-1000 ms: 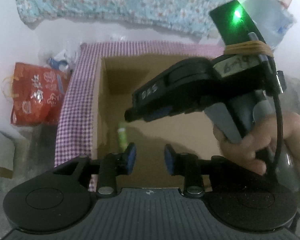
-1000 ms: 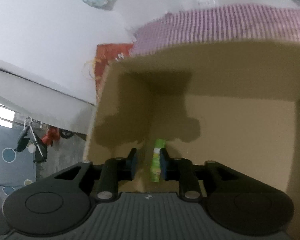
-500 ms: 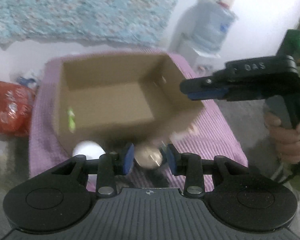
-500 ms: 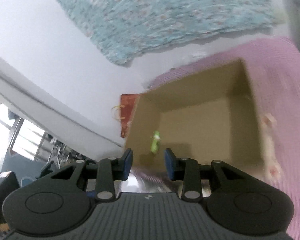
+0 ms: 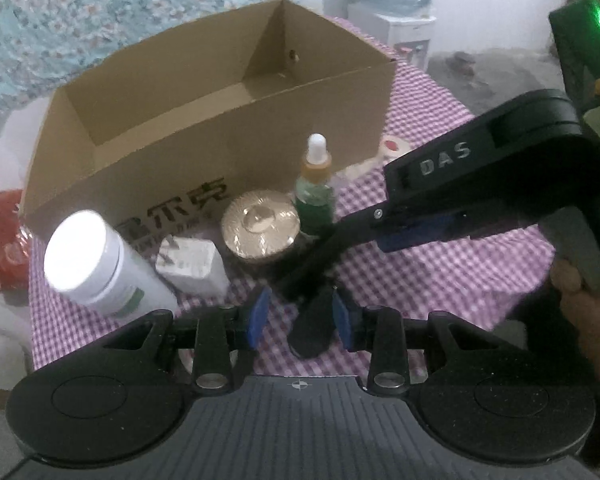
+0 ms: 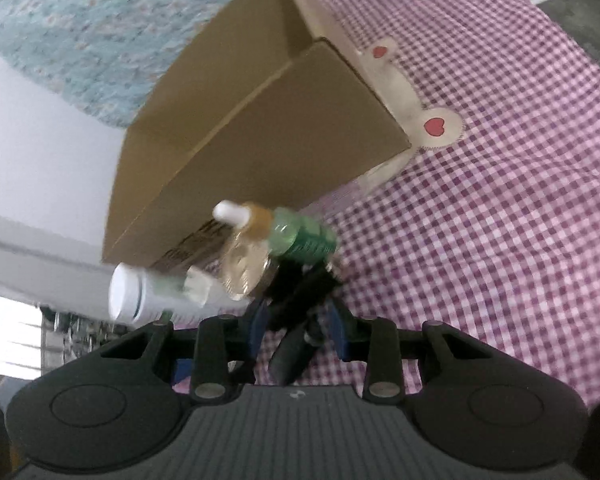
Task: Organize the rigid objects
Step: 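Grasp the black cylindrical tube with the right tool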
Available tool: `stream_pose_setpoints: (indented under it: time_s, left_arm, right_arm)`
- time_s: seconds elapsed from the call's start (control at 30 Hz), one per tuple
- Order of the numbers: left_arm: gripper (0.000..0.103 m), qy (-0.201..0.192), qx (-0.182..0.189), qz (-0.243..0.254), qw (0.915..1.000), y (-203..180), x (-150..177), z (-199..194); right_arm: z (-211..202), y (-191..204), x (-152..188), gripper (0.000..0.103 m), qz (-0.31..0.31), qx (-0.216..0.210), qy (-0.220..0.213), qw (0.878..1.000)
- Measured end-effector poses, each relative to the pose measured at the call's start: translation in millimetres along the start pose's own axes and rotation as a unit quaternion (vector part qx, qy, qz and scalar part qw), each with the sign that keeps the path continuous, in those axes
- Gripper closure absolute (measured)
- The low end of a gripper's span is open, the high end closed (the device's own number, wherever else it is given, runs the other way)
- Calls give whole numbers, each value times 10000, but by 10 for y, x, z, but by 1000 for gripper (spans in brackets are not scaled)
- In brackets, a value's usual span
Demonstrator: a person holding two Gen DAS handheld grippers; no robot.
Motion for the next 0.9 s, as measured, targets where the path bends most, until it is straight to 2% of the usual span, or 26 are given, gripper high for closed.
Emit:
stream_pose_setpoints:
  time_s: [0.2, 0.4, 0.47, 0.73, 0.9]
  left_arm:
    - [71, 212, -205, -57, 9995, 14, 17, 269]
    - [73, 326, -114, -159, 9993, 5, 11, 382]
    - [73, 347, -98, -229, 9991, 20, -8, 404]
    - [76, 383, 214, -259, 9987, -88, -57, 417]
    - [77, 349, 358, -121, 9987, -249, -115, 442]
  right_arm:
    - [262, -107, -56, 67, 249, 243, 2, 9994]
    - [390, -160, -62, 67, 503, 174, -55, 9986]
    - [415, -165, -71, 71, 577, 163, -111, 9981]
    - [274, -360, -121, 82, 846, 136, -352, 9957]
    - [157, -521, -145, 83, 965, 177, -402, 9944]
Point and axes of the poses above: each gripper's, at about its wrist camera, not at the fingertips, and z roughly the way its jaws point, y to its left, x to its underside, the point moved 10 cm from there along z, roughly the way its jaws point, and after that the axes turned 4 degrees about -x, right-handed, at the moved point
